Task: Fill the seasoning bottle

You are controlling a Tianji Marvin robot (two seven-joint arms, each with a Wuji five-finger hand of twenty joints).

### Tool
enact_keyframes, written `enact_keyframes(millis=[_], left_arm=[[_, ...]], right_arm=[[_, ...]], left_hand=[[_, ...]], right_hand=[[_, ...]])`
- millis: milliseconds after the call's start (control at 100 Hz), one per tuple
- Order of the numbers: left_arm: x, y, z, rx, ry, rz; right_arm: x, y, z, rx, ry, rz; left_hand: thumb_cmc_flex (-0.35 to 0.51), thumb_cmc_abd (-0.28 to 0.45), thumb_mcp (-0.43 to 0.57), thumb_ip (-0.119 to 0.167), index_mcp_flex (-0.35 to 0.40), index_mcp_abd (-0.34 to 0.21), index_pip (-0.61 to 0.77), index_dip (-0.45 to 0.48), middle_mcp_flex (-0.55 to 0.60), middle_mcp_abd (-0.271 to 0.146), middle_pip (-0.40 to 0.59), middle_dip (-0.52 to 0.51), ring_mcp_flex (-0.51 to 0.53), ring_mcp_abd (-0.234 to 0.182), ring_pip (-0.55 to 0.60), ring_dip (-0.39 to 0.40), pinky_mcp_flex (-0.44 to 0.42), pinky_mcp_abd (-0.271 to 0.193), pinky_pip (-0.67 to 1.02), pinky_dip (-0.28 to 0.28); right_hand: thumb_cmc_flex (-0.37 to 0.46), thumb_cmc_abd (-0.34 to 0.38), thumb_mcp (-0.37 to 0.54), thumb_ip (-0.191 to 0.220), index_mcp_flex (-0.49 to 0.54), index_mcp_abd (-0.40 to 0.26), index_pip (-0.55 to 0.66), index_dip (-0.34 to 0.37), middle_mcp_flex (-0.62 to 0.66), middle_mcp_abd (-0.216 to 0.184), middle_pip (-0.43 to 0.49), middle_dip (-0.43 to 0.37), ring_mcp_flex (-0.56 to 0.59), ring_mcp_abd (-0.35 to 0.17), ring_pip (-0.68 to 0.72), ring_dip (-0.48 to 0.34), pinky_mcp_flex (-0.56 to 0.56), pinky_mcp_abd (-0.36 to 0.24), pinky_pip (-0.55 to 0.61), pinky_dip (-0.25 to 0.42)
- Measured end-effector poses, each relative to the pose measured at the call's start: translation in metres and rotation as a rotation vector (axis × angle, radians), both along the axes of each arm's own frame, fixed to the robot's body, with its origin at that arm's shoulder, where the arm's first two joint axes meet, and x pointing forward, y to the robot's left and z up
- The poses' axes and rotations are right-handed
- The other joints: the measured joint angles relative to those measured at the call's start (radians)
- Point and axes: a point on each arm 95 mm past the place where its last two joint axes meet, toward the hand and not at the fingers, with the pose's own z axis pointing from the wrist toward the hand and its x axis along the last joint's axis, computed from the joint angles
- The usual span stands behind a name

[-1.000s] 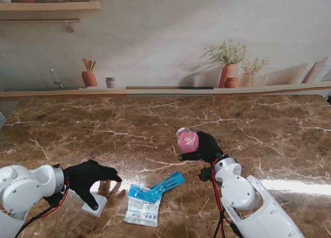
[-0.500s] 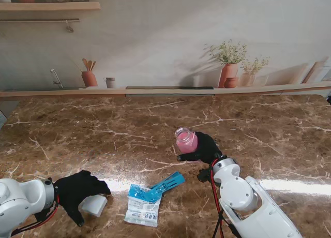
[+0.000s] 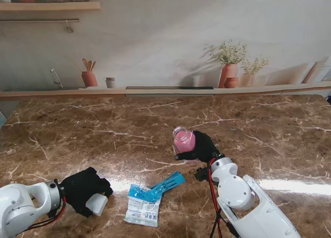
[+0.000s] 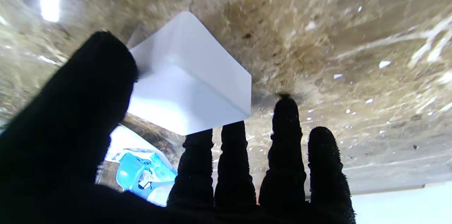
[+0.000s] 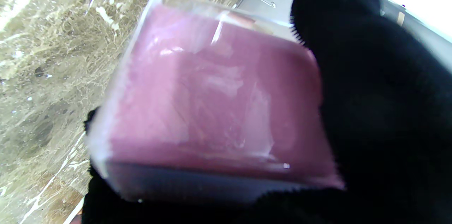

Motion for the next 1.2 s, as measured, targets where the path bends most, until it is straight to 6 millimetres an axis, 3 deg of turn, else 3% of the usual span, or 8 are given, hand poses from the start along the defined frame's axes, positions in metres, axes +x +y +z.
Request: enact_keyframes(millis=[260, 310, 380, 590, 710, 820, 990, 1200], left_arm=[[0.014, -0.013, -0.001, -0.032, -0.020, -0.015], [0.015, -0.014, -0.003, -0.043, -0.036, -0.018], [0.017, -0.015, -0.005, -0.054, -0.044, -0.014], [0.027, -0.020, -0.012, -0.066, -0.064, -0.027], [0.032, -0.019, -0.014, -0.080, -0.073, -0.012], [0.036, -0.017, -0.019, -0.134, -0.080, 0.014], [0.039, -0.015, -0.022, -0.191, -0.091, 0.040], [0.038, -0.013, -0.024, -0.240, -0.074, 0.094]], right_arm=[[0.001, 0.000, -0.001, 0.006, 0.004, -0.003], [0.001, -0.001, -0.001, 0.005, 0.004, -0.004], [0.001, -0.001, 0.000, 0.005, 0.003, -0.006], [0.001, -0.002, 0.000, 0.007, 0.002, -0.009], [0.001, -0.002, 0.000, 0.009, 0.004, -0.009], [0.001, -0.002, 0.000, 0.008, 0.004, -0.008], [0.001, -0.002, 0.000, 0.003, 0.002, -0.008], [0.001, -0.002, 0.001, -0.010, 0.001, -0.012]], left_hand=[[0.006, -0.079, -0.002, -0.013, 0.180, 0.010, 0.006, -0.118, 0.221, 0.005, 0.071, 0.006, 0.188, -0.003, 0.057, -0.013, 0.078, 0.013, 0.108, -0.009], [0.007, -0.090, -0.002, -0.040, 0.202, 0.010, 0.007, -0.154, 0.256, -0.010, 0.075, 0.004, 0.214, -0.004, 0.069, -0.014, 0.102, 0.018, 0.137, -0.009], [0.042, -0.111, -0.002, -0.068, 0.215, 0.010, 0.007, -0.202, 0.279, -0.030, 0.103, 0.005, 0.252, -0.004, 0.081, -0.014, 0.130, 0.020, 0.161, -0.019], [0.035, -0.145, -0.003, -0.068, 0.219, 0.008, 0.078, -0.211, 0.328, -0.060, 0.244, 0.039, 0.265, -0.004, 0.137, 0.001, 0.140, 0.020, 0.172, -0.042], [0.027, -0.164, -0.003, -0.068, 0.238, 0.009, 0.097, -0.209, 0.358, -0.051, 0.262, 0.039, 0.302, -0.012, 0.165, 0.002, 0.211, 0.020, 0.203, -0.056], [0.027, -0.196, -0.016, -0.089, 0.299, 0.045, 0.134, -0.288, 0.443, 0.003, 0.231, 0.071, 0.374, -0.030, 0.189, 0.002, 0.300, 0.019, 0.259, -0.090], [0.027, -0.220, -0.071, -0.086, 0.365, 0.039, 0.156, -0.411, 0.562, 0.005, 0.072, 0.198, 0.521, -0.032, 0.138, 0.005, 0.395, 0.016, 0.291, -0.107], [0.026, -0.232, -0.072, -0.084, 0.400, 0.035, 0.130, -0.461, 0.595, 0.010, 0.023, 0.213, 0.524, -0.031, 0.138, 0.040, 0.410, 0.016, 0.293, -0.107]], right_hand=[[0.000, -0.001, 0.002, 0.000, 0.002, 0.005, 0.000, 0.000, 0.001, 0.004, 0.007, 0.001, 0.000, -0.019, 0.018, 0.008, -0.001, 0.000, 0.000, 0.001], [0.000, -0.001, 0.002, 0.000, 0.002, 0.006, 0.000, 0.000, 0.001, 0.004, 0.008, 0.001, 0.000, -0.022, 0.019, 0.009, -0.001, 0.000, 0.000, 0.001], [0.000, -0.001, 0.002, 0.000, 0.003, 0.007, 0.000, 0.001, 0.001, 0.005, 0.009, 0.002, 0.000, -0.024, 0.025, 0.009, -0.001, 0.000, 0.000, 0.001], [0.000, -0.001, 0.003, 0.000, 0.003, 0.010, 0.000, 0.008, 0.001, 0.006, 0.013, 0.009, 0.000, -0.029, 0.036, 0.010, -0.001, 0.000, 0.000, 0.001], [0.000, -0.001, 0.003, 0.000, 0.004, 0.011, 0.000, 0.009, 0.001, 0.006, 0.013, 0.010, 0.000, -0.032, 0.038, 0.010, -0.001, 0.000, 0.000, 0.002], [0.000, -0.001, 0.003, 0.000, 0.004, 0.014, 0.000, 0.010, 0.001, 0.007, 0.017, 0.010, 0.001, -0.033, 0.044, 0.010, -0.001, 0.000, 0.000, 0.002], [0.000, -0.002, 0.003, 0.000, 0.005, 0.017, 0.000, 0.011, 0.001, 0.008, 0.022, 0.010, 0.001, -0.034, 0.055, 0.010, -0.001, 0.000, 0.000, 0.012], [0.000, -0.002, 0.003, 0.000, 0.005, 0.018, 0.000, 0.011, 0.001, 0.008, 0.023, 0.010, 0.001, -0.035, 0.061, 0.013, -0.001, 0.000, 0.001, 0.013]])
